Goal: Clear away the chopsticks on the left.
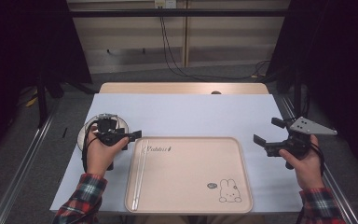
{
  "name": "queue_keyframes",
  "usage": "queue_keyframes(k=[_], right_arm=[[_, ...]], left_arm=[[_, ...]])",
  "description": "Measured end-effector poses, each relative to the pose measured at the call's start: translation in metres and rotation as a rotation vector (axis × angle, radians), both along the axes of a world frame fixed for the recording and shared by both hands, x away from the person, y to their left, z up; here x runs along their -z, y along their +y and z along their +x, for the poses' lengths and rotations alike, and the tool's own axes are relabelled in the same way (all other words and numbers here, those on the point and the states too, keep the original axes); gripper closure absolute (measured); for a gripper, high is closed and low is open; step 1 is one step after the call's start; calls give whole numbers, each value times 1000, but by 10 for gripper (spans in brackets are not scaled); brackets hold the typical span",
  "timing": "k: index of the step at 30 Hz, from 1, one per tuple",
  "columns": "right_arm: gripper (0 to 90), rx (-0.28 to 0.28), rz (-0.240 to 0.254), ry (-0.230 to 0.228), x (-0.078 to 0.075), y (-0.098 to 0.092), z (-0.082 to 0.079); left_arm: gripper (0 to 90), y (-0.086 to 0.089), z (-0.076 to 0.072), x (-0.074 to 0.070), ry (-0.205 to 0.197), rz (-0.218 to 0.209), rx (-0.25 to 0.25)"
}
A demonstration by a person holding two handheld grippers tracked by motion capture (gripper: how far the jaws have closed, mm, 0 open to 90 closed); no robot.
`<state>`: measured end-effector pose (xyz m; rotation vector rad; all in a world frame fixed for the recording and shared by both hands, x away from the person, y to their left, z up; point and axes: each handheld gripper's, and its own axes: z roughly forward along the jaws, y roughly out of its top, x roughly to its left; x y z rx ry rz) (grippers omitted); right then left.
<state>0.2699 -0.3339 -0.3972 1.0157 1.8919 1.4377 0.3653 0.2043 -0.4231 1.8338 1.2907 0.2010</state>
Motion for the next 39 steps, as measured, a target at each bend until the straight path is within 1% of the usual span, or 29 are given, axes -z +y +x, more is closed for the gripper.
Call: queue_keyframes(k=[2,5,6,8,10,11,13,14,15,20,21,22,23,25,26,30,33,36,37,38,39], right_arm=[[0,3,-1,0,0,0,0],[0,2,1,-4,0,0,1],[0,6,-1,-3,0,-1,1],[0,6,-1,-1,0,-1,1],[0,4,1,-3,0,0,1],[0,5,4,-1,0,0,1],[0,2,-2,1,0,0,1],[0,5,-3,2,1,0,1],[0,6,-2,1,1,0,1],[0,9,1,3,1,0,2],[0,4,-1,4,1,0,2],[0,2,2,2,1,0,3],[0,6,5,7,1,0,3],[0,1,-1,5,2,0,4],[0,2,0,5,2,1,4],[0,8,1,8,1,0,3],[0,9,5,2,1,-2,3],[1,7,8,0,1,-1,4],[1,10,7,0,1,-1,4],[1,8,6,5,1,0,4],[1,3,6,3,1,0,4]], left_arm=[[163,2,0,-1,3,2,6],[145,6,0,-1,5,16,17],[142,7,0,-1,2,7,7],[128,10,0,-3,-1,16,14],[117,13,-1,-4,1,2,21],[116,13,-1,-4,0,-4,22],[114,14,-2,-6,-8,2,24],[114,15,-3,-7,-8,-9,31],[114,16,-3,-8,-6,-5,39],[110,20,-5,-14,-16,1,42],[110,21,-5,-15,-17,5,51],[110,21,-5,-16,-16,-4,51],[110,22,-5,-17,-12,-2,60],[108,23,-5,-18,-14,-3,54],[108,24,-5,-18,-14,5,57],[105,25,-5,-19,-19,8,61],[104,26,-7,-20,-33,13,73],[105,26,-8,-20,-33,20,73],[105,26,-8,-20,-29,4,66],[106,28,-9,-20,-29,9,68],[106,29,-9,-20,-30,2,65]])
